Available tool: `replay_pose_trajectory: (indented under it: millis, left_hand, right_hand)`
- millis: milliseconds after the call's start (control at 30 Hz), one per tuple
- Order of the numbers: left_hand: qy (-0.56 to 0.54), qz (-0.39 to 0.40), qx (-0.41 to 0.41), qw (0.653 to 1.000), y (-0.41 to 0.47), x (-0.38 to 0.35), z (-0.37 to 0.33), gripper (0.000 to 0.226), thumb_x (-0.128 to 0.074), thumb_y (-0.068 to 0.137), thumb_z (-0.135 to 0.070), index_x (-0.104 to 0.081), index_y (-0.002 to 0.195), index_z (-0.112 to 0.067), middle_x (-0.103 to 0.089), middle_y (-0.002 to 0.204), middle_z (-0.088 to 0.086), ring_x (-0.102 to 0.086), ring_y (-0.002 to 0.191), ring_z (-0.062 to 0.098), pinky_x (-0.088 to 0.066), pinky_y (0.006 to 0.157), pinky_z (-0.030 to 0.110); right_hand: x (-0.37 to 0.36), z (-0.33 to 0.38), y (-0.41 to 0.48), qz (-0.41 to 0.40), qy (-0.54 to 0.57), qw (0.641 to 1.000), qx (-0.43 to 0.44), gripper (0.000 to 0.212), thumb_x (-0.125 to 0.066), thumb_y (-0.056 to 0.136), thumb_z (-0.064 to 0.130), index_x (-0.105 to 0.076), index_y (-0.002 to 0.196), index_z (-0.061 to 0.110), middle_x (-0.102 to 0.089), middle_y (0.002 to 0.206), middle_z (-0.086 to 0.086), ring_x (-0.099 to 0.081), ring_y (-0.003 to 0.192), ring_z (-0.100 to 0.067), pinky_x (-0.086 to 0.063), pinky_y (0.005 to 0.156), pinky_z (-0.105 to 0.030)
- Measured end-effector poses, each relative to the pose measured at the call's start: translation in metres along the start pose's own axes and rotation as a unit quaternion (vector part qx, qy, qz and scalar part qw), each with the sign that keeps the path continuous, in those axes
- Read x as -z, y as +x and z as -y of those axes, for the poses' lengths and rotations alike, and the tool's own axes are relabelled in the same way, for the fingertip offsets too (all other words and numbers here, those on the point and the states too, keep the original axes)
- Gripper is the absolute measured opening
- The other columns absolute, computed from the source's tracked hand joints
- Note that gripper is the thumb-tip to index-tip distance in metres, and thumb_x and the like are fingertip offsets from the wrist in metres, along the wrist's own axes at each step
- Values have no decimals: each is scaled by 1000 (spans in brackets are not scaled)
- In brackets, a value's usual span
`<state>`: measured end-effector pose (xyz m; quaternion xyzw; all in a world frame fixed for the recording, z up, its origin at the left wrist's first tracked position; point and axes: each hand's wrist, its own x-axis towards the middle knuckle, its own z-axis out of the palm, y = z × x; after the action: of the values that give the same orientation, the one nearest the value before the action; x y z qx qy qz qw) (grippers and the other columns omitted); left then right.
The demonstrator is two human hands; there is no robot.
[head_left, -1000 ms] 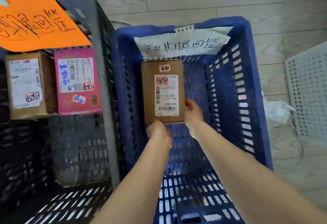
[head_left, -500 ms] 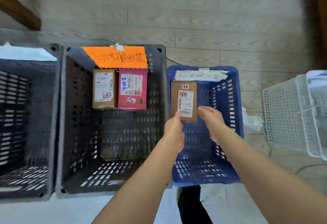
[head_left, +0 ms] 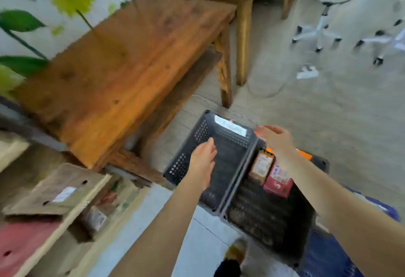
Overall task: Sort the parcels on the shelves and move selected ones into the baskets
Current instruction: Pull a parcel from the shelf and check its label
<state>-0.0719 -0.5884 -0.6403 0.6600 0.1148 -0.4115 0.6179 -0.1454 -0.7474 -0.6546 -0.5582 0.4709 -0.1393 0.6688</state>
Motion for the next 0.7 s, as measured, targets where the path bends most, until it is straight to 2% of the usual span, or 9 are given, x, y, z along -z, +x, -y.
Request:
replay_pose_trajectory:
  millis: [67, 100, 133, 233, 333, 433, 500, 567, 700]
  left_hand:
    - [-32, -41, -46, 998, -43, 46, -31, 23, -36, 99, -30, -54, 107, -18, -56, 114, -3, -50, 116, 11, -36, 94, 28]
    - [-45, -65, -71, 994, -68, 67, -45, 18, -39, 98, -30, -53, 92, -20, -55, 99, -4, -53, 101, 9, -38, 85, 26]
    - [-54, -88, -91, 990, -91, 88, -57, 17, -41, 97, -30, -51, 90, -19, -54, 95, -4, -52, 95, 8, -39, 84, 25]
    - [-112, -155, -158, 969, -155, 145, -92, 19, -47, 95, -31, -53, 97, -13, -57, 110, 3, -53, 108, 16, -35, 103, 34]
    - [-146, -201, -224, 942, -213, 192, -121, 15, -51, 93, -30, -53, 87, -17, -60, 106, 6, -56, 107, 20, -37, 103, 37]
    - [-151, -238, -290, 914, -258, 236, -138, 17, -53, 92, -30, -57, 98, -14, -63, 105, 4, -59, 101, 17, -42, 96, 33]
    - [-152, -262, -325, 896, -284, 264, -148, 15, -53, 92, -30, -59, 94, -17, -64, 101, 2, -60, 99, 15, -42, 90, 30]
    - [-147, -287, -359, 876, -307, 293, -160, 13, -53, 92, -30, -59, 90, -18, -64, 96, 1, -60, 99, 17, -42, 92, 33]
    - [-112, -335, -415, 838, -343, 352, -185, 30, -54, 91, -31, -60, 111, -10, -66, 103, 2, -61, 100, 15, -45, 97, 36]
  right_hand:
    - [-44, 43, -34, 58, 11, 998, 35, 8, -68, 80, 16, -66, 73, 18, -64, 53, 12, -54, 58, -2, -40, 57, -18]
    - [-64, 61, -53, 90, 20, 995, 47, 2, -68, 80, 17, -68, 78, 16, -67, 64, 9, -56, 66, -6, -42, 59, -18]
    - [-83, 77, -73, 126, 31, 990, 61, 4, -67, 80, 17, -68, 82, 15, -68, 75, 3, -59, 73, -9, -45, 62, -17]
    - [-134, 122, -136, 241, 54, 965, 86, 9, -64, 84, 20, -67, 91, 16, -71, 95, -3, -67, 88, -9, -47, 78, -19]
    - [-178, 159, -196, 332, 26, 935, 124, 15, -62, 86, 28, -65, 98, 20, -71, 99, 4, -65, 98, -9, -44, 92, -26]
    - [-218, 187, -250, 388, 9, 905, 175, 13, -61, 87, 30, -65, 97, 22, -70, 96, 8, -63, 100, -9, -43, 93, -26]
    - [-246, 202, -281, 418, 14, 887, 197, 12, -59, 88, 27, -65, 98, 21, -72, 98, 5, -65, 99, -8, -42, 94, -26]
    - [-275, 216, -311, 440, 19, 869, 225, 10, -60, 88, 25, -65, 95, 20, -72, 98, 2, -65, 98, -8, -43, 92, -25]
    - [-332, 237, -357, 460, 30, 843, 278, 12, -60, 88, 24, -65, 96, 16, -70, 102, -1, -64, 98, -7, -44, 91, -25]
